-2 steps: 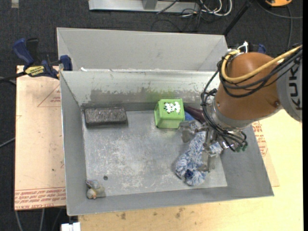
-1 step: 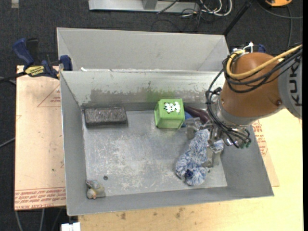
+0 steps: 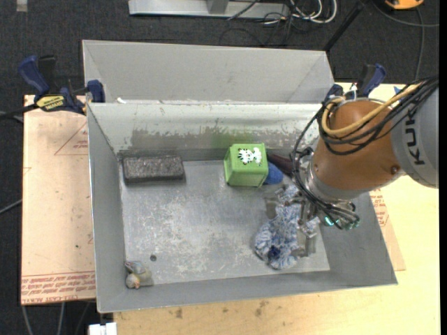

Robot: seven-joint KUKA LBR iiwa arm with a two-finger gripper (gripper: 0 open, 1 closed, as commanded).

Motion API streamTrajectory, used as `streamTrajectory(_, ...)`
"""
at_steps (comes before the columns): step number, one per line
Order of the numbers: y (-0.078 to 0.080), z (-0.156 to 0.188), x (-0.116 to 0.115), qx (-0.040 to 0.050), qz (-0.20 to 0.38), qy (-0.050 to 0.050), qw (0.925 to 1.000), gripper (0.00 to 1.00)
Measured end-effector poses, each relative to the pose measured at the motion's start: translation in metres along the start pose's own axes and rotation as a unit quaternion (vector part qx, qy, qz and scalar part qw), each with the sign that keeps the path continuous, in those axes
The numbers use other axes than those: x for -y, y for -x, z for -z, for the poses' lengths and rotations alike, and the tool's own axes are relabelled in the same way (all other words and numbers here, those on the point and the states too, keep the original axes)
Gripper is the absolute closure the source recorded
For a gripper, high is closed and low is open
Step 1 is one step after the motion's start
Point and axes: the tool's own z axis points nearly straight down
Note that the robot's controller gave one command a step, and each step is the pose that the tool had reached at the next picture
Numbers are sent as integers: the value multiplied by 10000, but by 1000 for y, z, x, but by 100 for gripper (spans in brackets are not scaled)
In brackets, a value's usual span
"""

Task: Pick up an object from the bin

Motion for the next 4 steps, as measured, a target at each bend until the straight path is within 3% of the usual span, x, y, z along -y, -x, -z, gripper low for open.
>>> streamTrajectory(1, -6, -21, 1, -9, 258, 9, 9997, 100)
streamTrajectory(2, -6, -21, 1, -10, 260, 10, 9997, 100)
streamTrajectory(3, -19, 14, 6, -35, 448, 32, 9990, 100)
streamTrajectory(4, 9, -76, 25, -21, 551, 21, 9985, 0)
